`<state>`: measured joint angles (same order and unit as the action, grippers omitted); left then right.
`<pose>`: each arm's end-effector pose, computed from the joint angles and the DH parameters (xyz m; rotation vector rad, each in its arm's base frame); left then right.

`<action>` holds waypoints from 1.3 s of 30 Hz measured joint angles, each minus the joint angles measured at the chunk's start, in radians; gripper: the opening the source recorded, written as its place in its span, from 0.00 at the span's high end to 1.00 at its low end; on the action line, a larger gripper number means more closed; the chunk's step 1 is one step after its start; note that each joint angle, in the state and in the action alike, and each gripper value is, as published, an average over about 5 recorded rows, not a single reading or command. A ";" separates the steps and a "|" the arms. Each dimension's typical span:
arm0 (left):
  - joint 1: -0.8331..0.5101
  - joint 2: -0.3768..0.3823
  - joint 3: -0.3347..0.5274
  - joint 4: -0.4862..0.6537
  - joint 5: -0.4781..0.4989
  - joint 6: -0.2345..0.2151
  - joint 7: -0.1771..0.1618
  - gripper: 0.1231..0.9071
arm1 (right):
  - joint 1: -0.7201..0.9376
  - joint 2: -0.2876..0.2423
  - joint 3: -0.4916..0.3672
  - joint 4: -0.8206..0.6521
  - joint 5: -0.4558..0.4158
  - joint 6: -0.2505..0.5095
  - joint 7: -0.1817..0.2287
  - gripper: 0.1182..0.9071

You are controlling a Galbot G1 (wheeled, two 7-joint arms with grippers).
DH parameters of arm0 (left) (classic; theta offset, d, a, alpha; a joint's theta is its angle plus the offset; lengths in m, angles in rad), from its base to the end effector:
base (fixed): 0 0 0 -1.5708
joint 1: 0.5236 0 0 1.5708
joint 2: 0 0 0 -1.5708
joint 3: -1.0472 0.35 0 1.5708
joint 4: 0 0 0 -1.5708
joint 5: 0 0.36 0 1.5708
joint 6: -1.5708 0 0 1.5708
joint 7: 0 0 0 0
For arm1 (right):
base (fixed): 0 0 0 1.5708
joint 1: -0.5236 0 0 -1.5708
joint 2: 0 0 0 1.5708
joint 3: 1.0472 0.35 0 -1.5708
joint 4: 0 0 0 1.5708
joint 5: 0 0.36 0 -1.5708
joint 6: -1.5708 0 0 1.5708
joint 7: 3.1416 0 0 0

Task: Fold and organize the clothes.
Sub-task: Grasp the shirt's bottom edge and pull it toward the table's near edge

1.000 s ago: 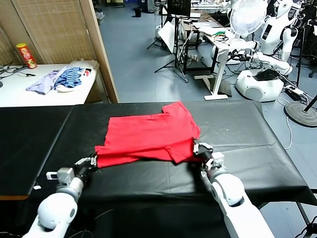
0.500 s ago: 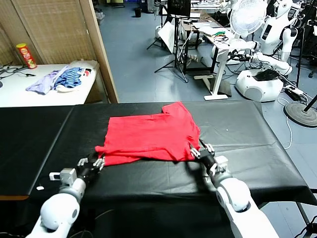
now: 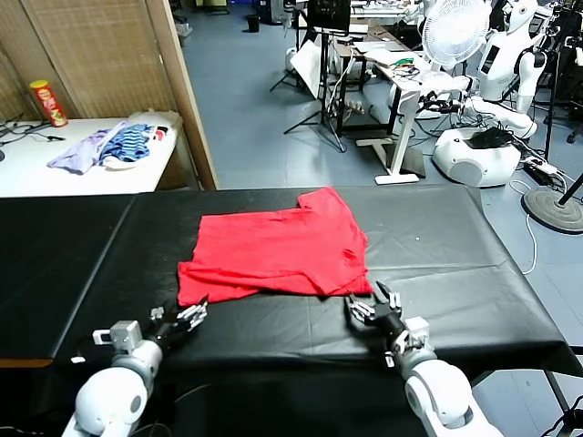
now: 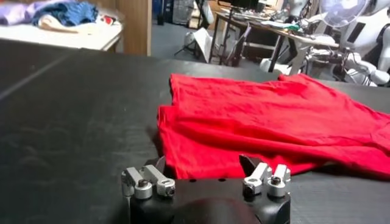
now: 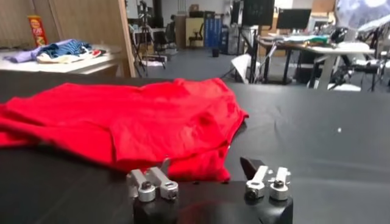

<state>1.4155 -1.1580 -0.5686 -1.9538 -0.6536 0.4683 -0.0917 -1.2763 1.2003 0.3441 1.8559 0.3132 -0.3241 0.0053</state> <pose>0.2423 0.1002 -0.2986 -0.1070 -2.6393 0.2700 0.2733 -0.0326 -0.3248 0.3625 -2.7766 0.0630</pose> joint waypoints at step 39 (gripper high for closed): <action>0.376 0.119 -0.086 -0.275 0.245 0.007 -0.017 0.83 | -0.257 -0.085 0.077 0.341 0.122 -0.299 0.139 0.36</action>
<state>1.7911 -1.0388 -0.6551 -2.2285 -0.4088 0.4753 -0.1091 -1.5330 1.1150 0.4208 2.1967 0.4356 -0.6226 0.1443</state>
